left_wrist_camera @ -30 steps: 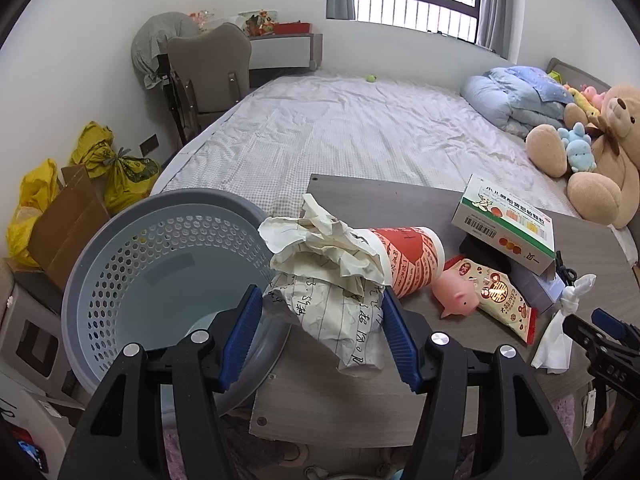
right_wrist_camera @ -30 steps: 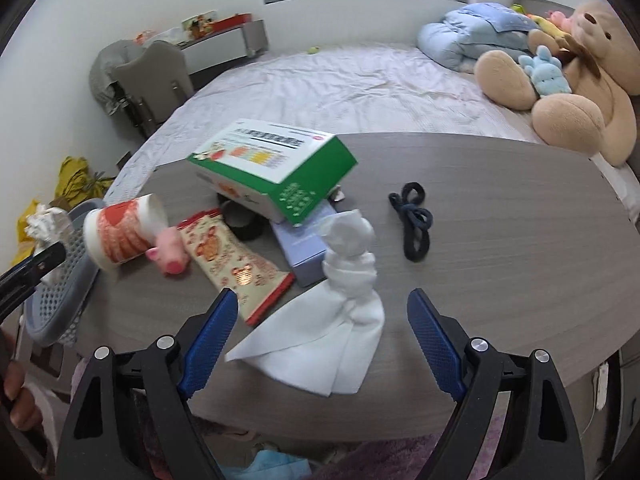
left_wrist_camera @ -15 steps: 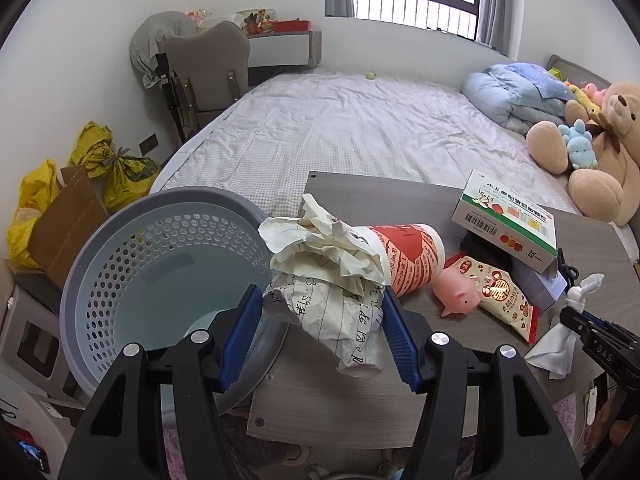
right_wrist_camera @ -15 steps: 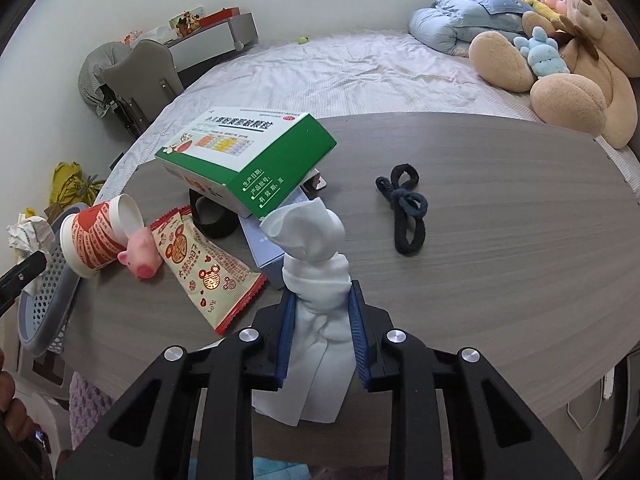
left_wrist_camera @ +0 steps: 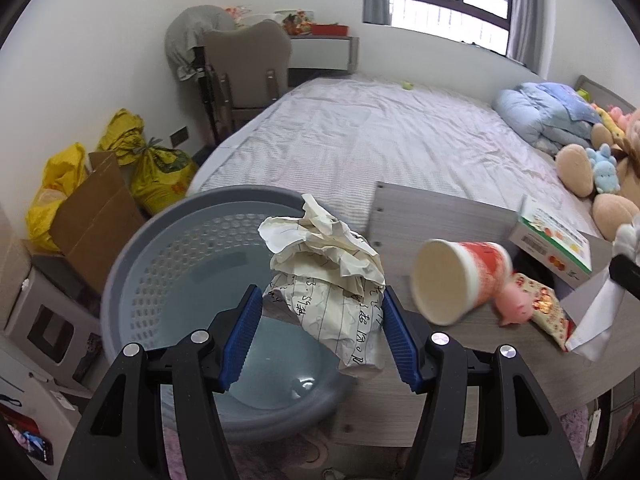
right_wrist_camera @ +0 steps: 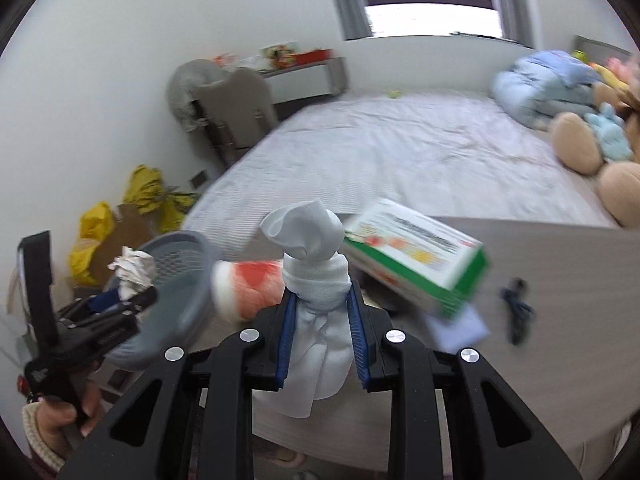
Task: Collect trash
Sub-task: 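Carry paper and tissue over the blue basket and open both grippers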
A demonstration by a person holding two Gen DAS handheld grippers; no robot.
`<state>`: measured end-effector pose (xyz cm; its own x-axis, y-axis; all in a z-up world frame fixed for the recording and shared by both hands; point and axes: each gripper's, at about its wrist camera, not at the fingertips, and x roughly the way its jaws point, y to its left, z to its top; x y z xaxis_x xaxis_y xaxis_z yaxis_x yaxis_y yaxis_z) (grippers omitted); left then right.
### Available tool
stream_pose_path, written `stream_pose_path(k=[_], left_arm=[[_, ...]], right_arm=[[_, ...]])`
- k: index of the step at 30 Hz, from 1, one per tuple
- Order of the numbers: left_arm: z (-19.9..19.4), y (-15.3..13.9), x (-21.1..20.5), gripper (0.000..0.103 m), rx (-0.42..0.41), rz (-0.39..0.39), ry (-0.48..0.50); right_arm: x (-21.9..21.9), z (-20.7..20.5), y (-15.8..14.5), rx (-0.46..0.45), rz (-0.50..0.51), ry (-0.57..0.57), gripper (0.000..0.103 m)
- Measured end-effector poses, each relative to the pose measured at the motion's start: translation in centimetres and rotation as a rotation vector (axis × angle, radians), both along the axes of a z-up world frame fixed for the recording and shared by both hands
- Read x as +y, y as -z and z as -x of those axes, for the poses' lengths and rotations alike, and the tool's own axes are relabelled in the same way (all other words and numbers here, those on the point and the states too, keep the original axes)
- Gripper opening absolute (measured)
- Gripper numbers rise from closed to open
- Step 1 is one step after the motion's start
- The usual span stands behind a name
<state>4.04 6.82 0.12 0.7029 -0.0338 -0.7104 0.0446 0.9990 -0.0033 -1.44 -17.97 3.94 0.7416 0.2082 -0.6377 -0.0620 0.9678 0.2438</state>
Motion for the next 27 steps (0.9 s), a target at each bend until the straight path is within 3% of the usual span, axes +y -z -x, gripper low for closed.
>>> stream_pose_path(k=[5,12,24,25,27], left_arm=[[-0.7,0.6,4.8,0.059,0.02,-0.014,-0.097],[-2.0,1.8,10.1,0.06,0.054,-0.018,-0.194],[-3.9,2.8,12.6,0.066,0.082,0.01,-0.219],[-3.8,2.7,12.5,0.068,0.08,0.006,-0.221],[-3.9,2.5,12.5,0.074,0.078,-0.001,-0.222]], right_arm=[[6.9,-4.4,0.1,-0.004,-0.032,-0.189,0.025],[15.0,-9.0,1.7,0.046,-0.019,-0.366,0.025],[19.5,-12.4,4.5,0.126,0.01,-0.399,0.027],[19.5,-12.5,4.5,0.127,0.011,-0.396,0.028],[19.5,-12.7,4.5,0.123,0.011,-0.393,0.044]])
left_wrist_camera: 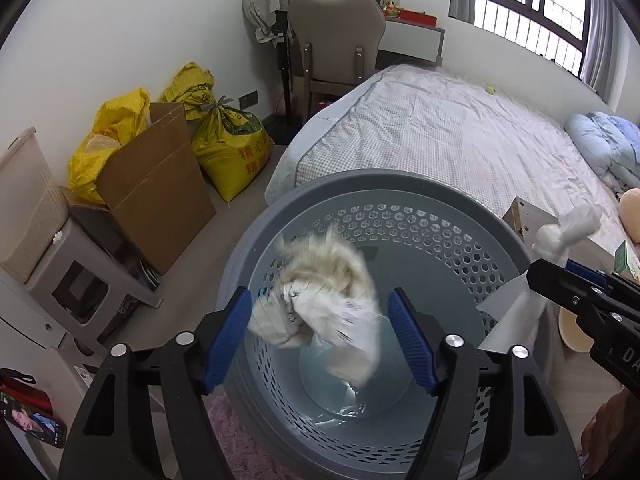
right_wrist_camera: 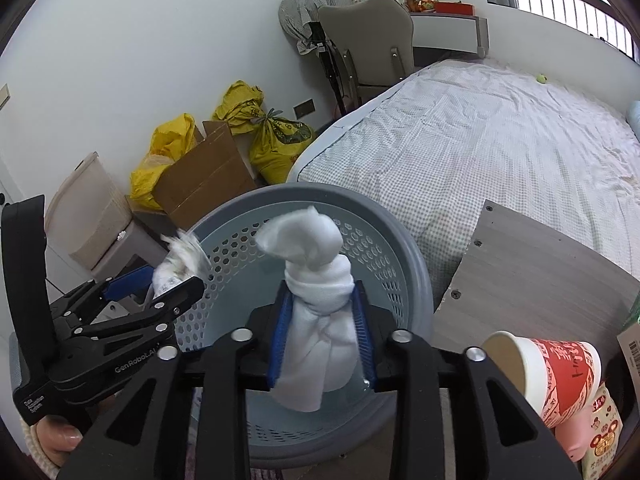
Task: Collect trash
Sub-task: 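Carry paper and tissue over the blue basket and open both grippers, then withdraw both tools from the basket back over the table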
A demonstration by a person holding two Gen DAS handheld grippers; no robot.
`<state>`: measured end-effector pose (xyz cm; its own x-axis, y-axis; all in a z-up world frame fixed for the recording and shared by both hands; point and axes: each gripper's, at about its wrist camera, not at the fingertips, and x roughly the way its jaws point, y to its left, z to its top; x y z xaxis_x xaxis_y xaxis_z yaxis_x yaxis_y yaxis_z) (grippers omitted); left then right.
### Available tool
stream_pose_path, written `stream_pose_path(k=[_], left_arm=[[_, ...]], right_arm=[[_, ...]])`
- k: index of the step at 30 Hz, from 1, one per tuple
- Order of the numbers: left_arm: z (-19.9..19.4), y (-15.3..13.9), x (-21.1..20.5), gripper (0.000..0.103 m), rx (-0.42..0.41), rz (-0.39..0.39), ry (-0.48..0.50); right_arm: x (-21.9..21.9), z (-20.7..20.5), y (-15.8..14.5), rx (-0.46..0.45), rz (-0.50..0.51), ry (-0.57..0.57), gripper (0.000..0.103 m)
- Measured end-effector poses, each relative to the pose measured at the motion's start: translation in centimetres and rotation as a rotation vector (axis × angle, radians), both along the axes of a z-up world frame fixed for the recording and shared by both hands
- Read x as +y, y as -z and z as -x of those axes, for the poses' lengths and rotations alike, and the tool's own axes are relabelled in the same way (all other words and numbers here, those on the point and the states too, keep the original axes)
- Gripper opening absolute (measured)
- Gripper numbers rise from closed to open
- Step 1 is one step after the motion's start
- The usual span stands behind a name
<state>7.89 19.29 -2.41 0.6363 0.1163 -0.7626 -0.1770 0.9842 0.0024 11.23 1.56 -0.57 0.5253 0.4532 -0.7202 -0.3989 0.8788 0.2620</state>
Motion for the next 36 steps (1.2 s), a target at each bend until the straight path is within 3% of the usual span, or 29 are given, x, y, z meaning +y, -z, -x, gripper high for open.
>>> stream_pose_path(k=[1,2,14,24,36], left_arm=[[0.1,-0.1,0.0,0.078,-0.003,-0.004,-0.004],[0.2,-0.2,0.0,0.08,-0.005,-0.005,-0.005],[1.2,-0.6,0.3,0.091,-0.008,-0.015,-0.032],[2.5,-1.4,-0.1,0.093,-0.031,-0.041,-0.041],[3.5,-1.2,-3.2,0.095,-0.03,-0.028,0.028]], right_arm=[[0.0,0.0,-0.1,-0.006,-0.003,0.001,0.061],[-0.1,0.0,-0.2,-0.018,-0.007,0.006,0.064],[-0.8,1.0,-0.4,-0.026,0.003,0.021,0.064],[-1.3,2.3,-0.6,-0.042,0.018,0.036,0.066],[-6.0,5.5,-0.9,-0.049,0.002,0.108,0.068]])
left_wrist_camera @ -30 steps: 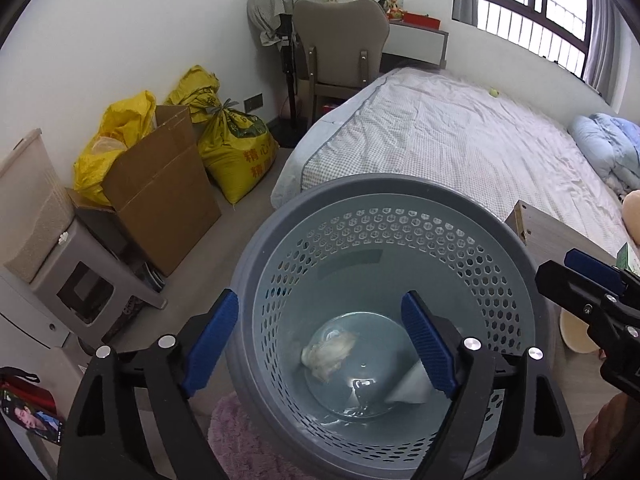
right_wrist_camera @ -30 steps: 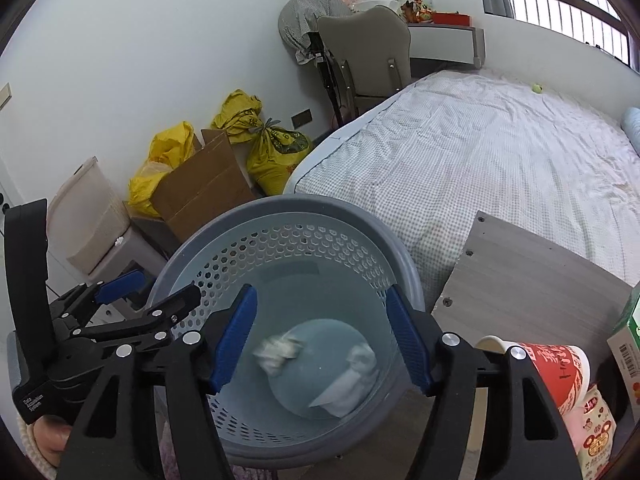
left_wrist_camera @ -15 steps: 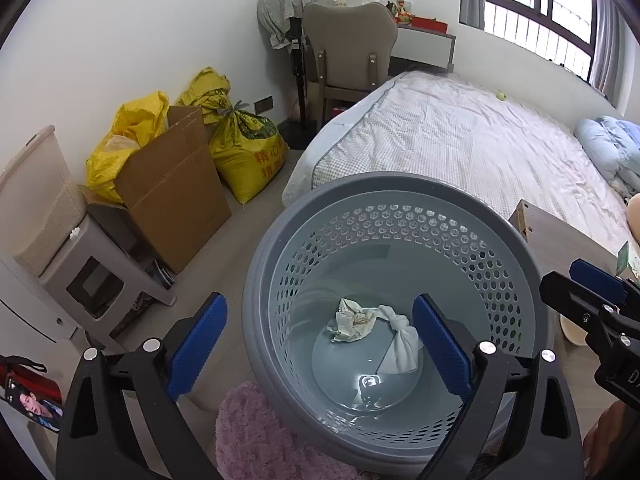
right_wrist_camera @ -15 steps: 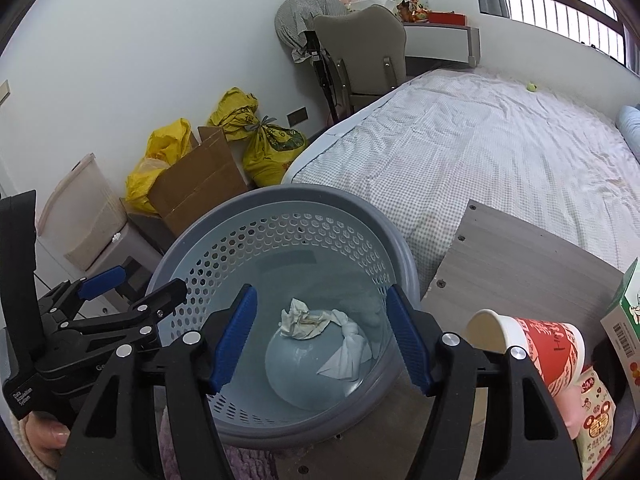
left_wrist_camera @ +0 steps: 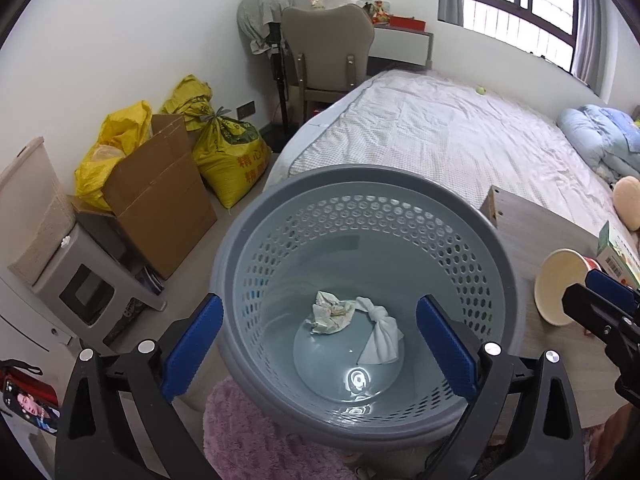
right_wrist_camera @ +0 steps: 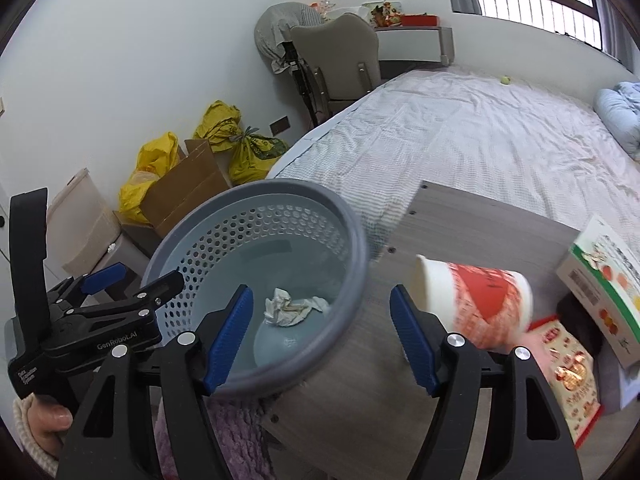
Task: Collect trash
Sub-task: 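Withdraw both tools from the basket back over the table, then grasp the black hair tie with the right gripper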
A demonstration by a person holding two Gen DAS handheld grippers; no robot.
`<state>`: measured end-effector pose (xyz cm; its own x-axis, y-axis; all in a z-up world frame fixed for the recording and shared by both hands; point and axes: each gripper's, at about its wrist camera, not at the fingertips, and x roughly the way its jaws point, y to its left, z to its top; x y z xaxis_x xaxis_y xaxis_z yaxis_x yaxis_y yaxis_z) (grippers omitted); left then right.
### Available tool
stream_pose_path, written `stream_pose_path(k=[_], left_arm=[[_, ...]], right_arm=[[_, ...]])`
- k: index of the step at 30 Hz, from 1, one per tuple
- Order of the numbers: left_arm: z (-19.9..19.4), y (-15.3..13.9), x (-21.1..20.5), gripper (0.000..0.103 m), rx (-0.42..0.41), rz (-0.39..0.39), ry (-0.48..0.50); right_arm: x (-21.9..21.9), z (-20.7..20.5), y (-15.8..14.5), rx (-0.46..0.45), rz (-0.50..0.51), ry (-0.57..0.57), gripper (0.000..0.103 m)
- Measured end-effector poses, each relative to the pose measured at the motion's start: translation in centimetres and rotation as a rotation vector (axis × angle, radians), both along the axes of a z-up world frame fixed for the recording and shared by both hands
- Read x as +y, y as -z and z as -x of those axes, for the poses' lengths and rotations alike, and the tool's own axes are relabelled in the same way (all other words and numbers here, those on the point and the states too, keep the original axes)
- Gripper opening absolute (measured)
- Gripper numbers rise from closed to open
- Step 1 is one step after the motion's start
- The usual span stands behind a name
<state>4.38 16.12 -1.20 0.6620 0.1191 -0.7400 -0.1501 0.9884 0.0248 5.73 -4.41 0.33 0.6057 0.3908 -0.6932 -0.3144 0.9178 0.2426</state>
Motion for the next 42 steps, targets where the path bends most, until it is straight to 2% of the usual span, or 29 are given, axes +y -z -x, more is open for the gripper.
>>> stream_pose_path(k=[8,21,25,31,40,42], left_arm=[[0.3,-0.1,-3.4,0.096,0.001,0.007,0.066],[0.2,-0.4,-9.5,0.096,-0.008,0.019,0.187],[0.1,-0.7,-11.4,0.096,-0.01,0.014,0.225],[0.0,-0.7,-13.5,0.096,-0.002,-0.019,0.263],[-0.4,-0.6,-14.6,0.096,0.01,-0.032,0.274],[-0.6,-0.5,-14.7,0.096,0.015,-0.028,0.279]], right_arm=[[-6.8,3.9,-0.4,-0.036,-0.004,0.132,0.068],[-23.1,9.1,1.9,-0.007,0.059,0.526,0.069],[-27.4,8.9,3.4,0.047,0.107,0.633,0.069],[-30.8,7.3,6.0,0.111,0.114,0.672,0.069],[-30.7,4.2,7.2,0.134,0.189,0.658,0.068],[-30.8,3.9,7.3,0.144,0.186,0.662,0.063]])
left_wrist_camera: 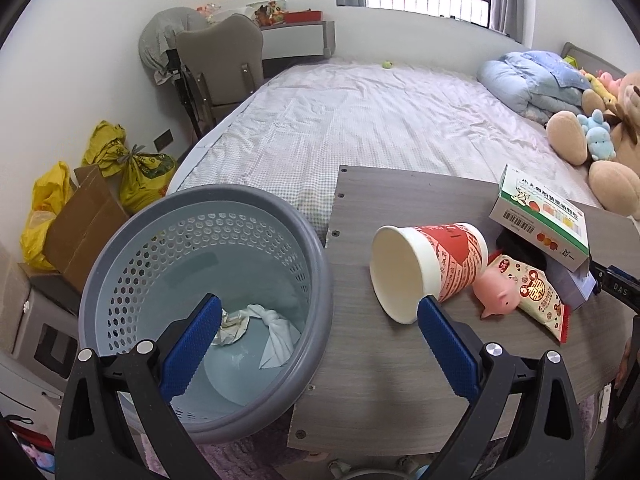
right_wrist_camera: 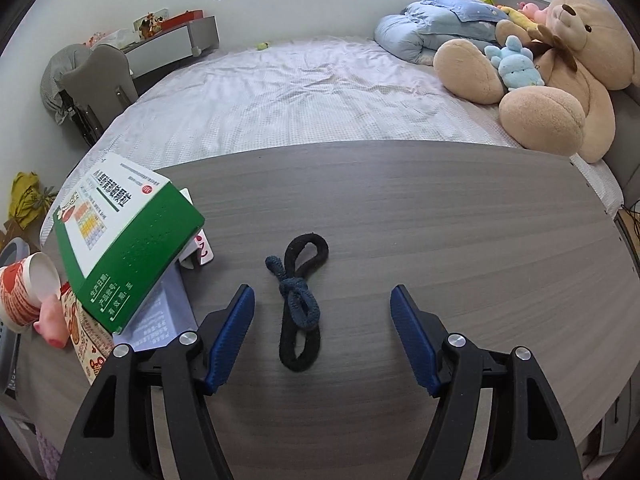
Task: Collect trash
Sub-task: 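Grasp the black hair tie with the right gripper, then grasp the red-and-white paper cup with the left gripper while the right holds the hair tie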
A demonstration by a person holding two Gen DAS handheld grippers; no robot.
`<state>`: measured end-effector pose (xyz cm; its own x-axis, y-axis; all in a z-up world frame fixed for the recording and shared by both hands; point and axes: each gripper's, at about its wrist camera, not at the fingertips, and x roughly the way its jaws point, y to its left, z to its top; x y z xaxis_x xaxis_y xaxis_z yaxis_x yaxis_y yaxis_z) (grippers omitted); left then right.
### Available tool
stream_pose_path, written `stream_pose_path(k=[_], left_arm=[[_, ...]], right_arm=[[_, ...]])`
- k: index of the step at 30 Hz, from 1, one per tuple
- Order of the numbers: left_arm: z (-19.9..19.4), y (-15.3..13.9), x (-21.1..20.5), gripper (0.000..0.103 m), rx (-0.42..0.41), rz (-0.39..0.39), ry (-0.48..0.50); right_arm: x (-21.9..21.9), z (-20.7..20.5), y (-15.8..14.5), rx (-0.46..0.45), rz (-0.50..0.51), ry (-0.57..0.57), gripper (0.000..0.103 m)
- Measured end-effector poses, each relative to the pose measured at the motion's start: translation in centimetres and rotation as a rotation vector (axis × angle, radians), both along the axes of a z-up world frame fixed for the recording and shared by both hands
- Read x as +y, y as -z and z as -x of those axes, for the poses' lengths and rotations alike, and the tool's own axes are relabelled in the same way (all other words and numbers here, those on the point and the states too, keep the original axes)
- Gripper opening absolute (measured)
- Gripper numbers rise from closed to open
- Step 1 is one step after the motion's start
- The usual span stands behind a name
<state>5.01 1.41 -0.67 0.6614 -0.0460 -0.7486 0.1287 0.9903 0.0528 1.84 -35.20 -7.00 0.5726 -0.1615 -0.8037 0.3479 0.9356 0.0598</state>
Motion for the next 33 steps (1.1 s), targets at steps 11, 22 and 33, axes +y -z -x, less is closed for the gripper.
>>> stream_pose_path(k=[11,22,33], left_arm=[[0.0,0.4,-1.1,0.096,0.013,0.016,0.041],[-1.1,0.5,-2.0,0.096,0.029,0.037,0.115],[-3.7,0.7,-5.2,0.096,0.073,-0.068,0.383]], right_arm=[[0.9,-0.9,0.2,0.028,0.032,-0.03,0.021],[1.6,1.0,-0.6,-0.02,-0.055,-0.023,0.014],[1.3,4.0,-3.1,-0.08,-0.106,-0.015,0.014]])
